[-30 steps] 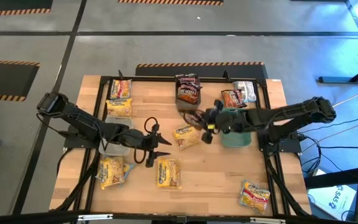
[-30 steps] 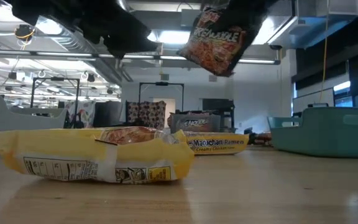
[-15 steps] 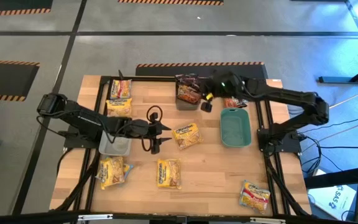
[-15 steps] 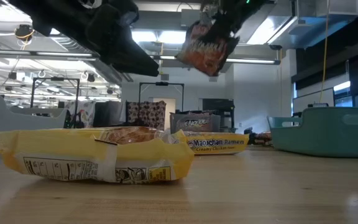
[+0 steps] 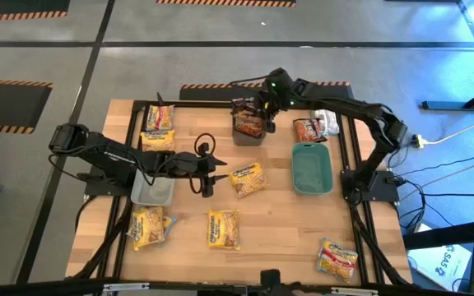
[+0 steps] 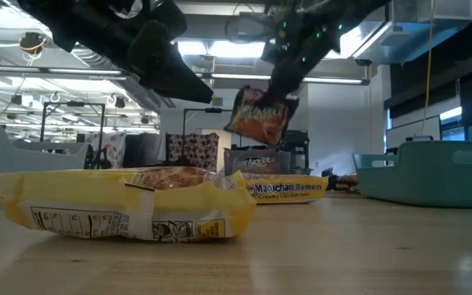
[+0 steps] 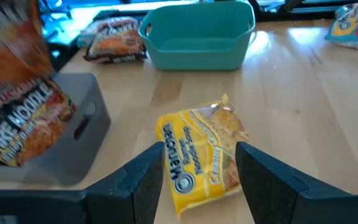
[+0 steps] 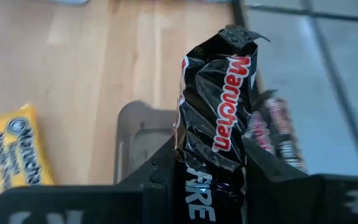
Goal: Sort Maruchan noodles
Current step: Put the black noodle pack into the black bin
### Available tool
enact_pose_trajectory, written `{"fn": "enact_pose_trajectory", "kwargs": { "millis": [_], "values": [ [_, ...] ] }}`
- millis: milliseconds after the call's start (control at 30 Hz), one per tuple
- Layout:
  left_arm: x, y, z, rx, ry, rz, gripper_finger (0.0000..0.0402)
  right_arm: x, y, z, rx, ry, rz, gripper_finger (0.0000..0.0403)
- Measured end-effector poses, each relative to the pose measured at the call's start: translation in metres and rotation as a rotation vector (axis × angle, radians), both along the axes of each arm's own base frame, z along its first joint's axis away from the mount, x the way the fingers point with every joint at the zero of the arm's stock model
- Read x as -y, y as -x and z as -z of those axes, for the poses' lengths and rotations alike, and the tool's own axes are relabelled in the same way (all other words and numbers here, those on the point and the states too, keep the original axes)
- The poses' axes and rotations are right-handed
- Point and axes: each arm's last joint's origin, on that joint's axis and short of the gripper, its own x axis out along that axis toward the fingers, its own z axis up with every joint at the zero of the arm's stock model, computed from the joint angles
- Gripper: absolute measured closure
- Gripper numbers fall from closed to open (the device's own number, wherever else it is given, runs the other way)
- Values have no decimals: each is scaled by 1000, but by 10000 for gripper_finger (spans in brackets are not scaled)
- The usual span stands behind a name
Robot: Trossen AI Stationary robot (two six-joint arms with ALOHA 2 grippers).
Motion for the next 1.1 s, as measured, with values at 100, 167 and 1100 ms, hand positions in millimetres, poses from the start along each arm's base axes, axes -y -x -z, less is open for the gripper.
{"fn": "enact_pose_trajectory", "kwargs": {
  "millis": [100, 167, 1100],
  "values": [
    [0, 0, -1, 3, -29, 11, 209, 6, -2, 13, -12, -58, -33, 307],
    [0, -1, -1, 5, -46, 18, 209, 9, -5, 22, -33, -69, -37, 307],
    [-1, -1, -2, -2, -80, 29, 209, 19, -21, 71, -144, -41, 41, 192]
  ]
}}
